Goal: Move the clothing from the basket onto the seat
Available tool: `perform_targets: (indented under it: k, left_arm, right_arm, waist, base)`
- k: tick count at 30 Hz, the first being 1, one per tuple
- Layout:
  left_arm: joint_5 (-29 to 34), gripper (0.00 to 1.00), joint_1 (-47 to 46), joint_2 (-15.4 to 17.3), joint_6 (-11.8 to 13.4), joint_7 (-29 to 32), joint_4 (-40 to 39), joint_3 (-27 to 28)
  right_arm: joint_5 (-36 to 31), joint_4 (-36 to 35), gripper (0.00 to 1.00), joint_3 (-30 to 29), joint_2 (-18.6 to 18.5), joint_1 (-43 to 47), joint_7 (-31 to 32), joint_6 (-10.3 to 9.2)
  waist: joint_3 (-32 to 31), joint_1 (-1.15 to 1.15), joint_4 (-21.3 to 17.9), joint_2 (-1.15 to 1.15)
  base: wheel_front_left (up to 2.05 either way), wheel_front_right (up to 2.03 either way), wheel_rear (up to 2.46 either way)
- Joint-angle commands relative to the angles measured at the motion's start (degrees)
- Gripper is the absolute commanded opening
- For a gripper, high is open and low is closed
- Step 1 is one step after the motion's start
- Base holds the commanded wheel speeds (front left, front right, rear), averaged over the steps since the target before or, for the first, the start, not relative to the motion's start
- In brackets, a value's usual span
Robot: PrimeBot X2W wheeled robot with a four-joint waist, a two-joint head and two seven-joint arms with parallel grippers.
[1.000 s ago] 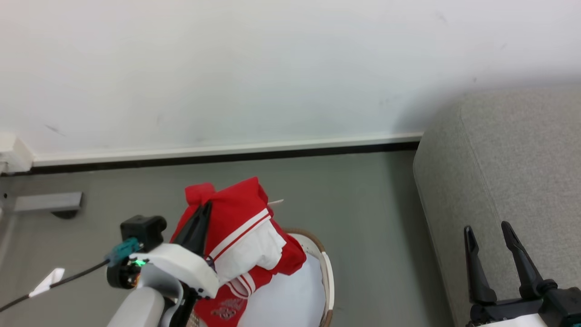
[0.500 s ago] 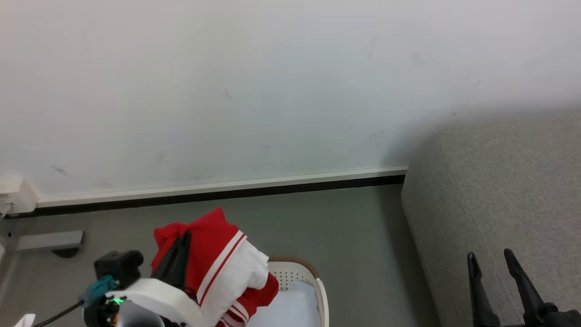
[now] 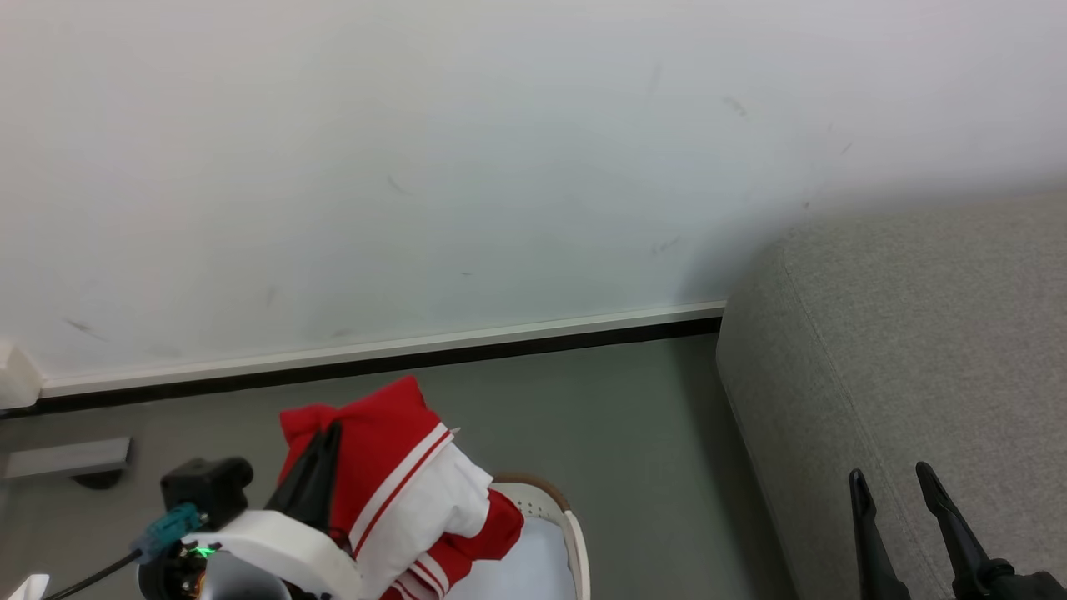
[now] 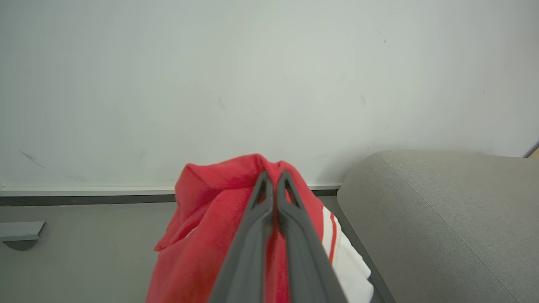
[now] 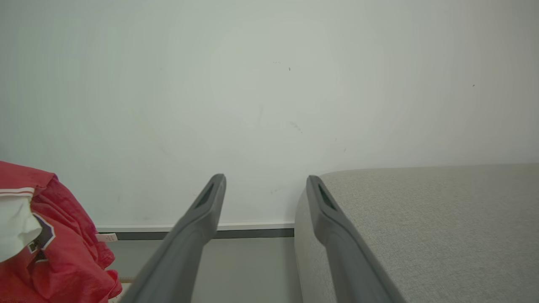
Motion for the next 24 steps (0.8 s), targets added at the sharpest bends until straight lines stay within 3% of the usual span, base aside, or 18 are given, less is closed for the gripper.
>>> perform_targets:
  k: [1,7,11,16,24]
  left_arm:
    - [-0.3,0.0,-0.1,0.6,0.1,0.0,-0.6,0.0]
    - [0.3,0.0,-1.4,1.4,-1.0,0.8,-1.0,-1.0]
    - [0.8,0.0,-2.7,2.0,-2.0,1.5,-1.5,-2.1]
    - [1.4,0.0,-4.5,2.2,-3.2,2.9,-2.6,-3.7]
    - [2.7,0.0,-7.7,1.7,-5.8,5.8,-4.0,-8.0]
  right_arm:
    - [0.2,0.1,1.0,0.1,-0.1,-0.3,0.0,-0.12]
    - [-0.6,-0.7,1.0,2.2,-0.1,-2.2,0.0,-0.12]
    - [-1.2,0.5,1.0,6.9,-1.4,-4.3,0.0,-0.12]
    - [1.4,1.5,1.0,14.1,-4.5,-7.9,0.0,-0.12]
    - [9.0,2.4,1.0,32.3,-11.7,-18.6,1.7,-0.12]
  waist:
    - [0.1,0.0,-0.2,0.0]
    - [0.3,0.0,-1.0,0.0]
    - [0.3,0.0,-1.3,0.0]
    - [0.4,0.0,-1.5,0.0]
    - [0.8,0.0,-1.4,0.0]
  base:
    - [0.0,0.0,0.0]
    - [0.0,0.0,0.0]
    - [0.0,0.0,0.0]
    - [0.0,0.0,0.0]
    - [0.0,0.0,0.0]
